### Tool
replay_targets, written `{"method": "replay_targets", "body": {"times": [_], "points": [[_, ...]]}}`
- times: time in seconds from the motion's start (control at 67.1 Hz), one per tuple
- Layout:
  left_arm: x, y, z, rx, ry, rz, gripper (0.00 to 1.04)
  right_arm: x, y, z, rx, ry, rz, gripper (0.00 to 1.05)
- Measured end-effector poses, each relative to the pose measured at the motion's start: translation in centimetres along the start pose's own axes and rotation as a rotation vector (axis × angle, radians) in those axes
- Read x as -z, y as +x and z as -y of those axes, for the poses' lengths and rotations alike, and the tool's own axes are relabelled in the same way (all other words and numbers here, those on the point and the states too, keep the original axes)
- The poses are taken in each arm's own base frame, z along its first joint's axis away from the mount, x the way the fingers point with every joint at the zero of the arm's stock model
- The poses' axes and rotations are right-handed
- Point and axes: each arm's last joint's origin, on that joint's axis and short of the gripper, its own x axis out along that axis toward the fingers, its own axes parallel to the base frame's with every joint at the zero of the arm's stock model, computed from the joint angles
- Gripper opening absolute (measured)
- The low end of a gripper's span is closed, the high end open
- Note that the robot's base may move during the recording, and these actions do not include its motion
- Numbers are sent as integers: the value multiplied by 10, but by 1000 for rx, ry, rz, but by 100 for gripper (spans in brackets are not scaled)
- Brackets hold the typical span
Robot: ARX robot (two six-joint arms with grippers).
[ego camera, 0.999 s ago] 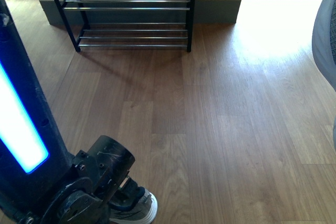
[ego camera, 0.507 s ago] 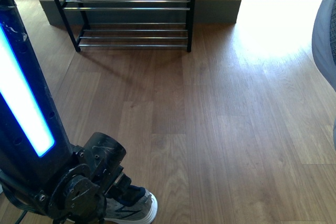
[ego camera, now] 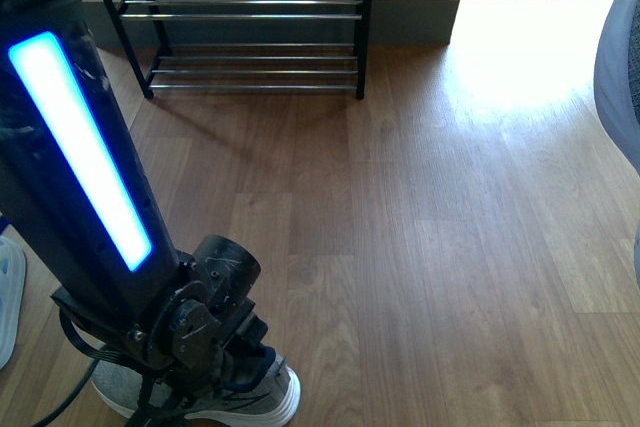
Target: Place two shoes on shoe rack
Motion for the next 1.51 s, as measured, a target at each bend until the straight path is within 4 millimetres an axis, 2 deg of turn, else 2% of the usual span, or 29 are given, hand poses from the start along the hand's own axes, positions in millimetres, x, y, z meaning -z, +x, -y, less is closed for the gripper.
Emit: {"method": "replay_targets", "body": {"times": [0.119,0.343,0.402,0.552,0.641,0.76,0.909,1.088,1.178,1.312,1.401,1.505], "points": [[2,14,-4,-24,15,-10,95,0,0,0,0,0,0,1],[3,17,1,-18,36,-12,64,0,0,0,0,0,0,1],[3,19,-1,-25,38,-10,53,0,0,0,0,0,0,1],[3,19,-4,-36,45,-3,37,0,0,0,0,0,0,1],[3,19,-10,-52,53,3,20,0,0,0,0,0,0,1],[0,16,-13,-55,71,37,5,0,0,0,0,0,0,1],[-13,-5,-10,-28,154,161,2,0,0,0,0,0,0,1],[-32,-59,0,70,284,310,2,0,0,0,0,0,0,1],[-36,-113,-6,151,384,411,2,0,0,0,0,0,0,1],[-47,-201,-49,192,494,571,2,0,0,0,0,0,0,1],[-49,-241,-75,185,544,654,2,0,0,0,0,0,0,1],[-47,-278,-99,198,574,724,2,0,0,0,0,0,0,1]]}}
